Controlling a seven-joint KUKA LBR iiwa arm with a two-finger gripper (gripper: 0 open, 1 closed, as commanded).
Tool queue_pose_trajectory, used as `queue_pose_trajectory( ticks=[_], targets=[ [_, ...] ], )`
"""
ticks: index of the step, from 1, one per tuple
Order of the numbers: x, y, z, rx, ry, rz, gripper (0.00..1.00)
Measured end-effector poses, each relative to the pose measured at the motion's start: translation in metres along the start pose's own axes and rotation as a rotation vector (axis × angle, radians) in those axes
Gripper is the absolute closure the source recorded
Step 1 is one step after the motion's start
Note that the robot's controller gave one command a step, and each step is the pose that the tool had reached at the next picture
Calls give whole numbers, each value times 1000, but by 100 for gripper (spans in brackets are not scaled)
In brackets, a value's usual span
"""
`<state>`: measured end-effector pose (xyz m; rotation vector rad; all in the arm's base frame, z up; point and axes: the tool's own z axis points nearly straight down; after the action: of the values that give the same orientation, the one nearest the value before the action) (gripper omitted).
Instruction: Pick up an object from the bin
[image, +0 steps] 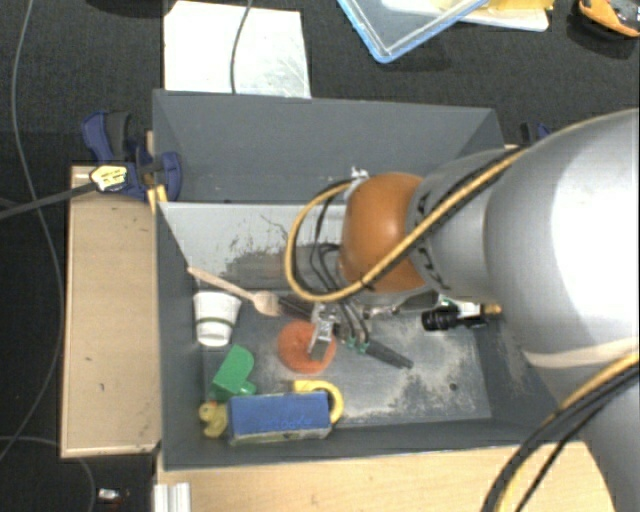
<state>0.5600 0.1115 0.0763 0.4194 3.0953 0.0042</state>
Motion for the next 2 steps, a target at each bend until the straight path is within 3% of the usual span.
queue_pose_trajectory(
  ticks=[2],
  targets=[
    [0, 0, -29, 0, -2, -23, 100]
  ],
)
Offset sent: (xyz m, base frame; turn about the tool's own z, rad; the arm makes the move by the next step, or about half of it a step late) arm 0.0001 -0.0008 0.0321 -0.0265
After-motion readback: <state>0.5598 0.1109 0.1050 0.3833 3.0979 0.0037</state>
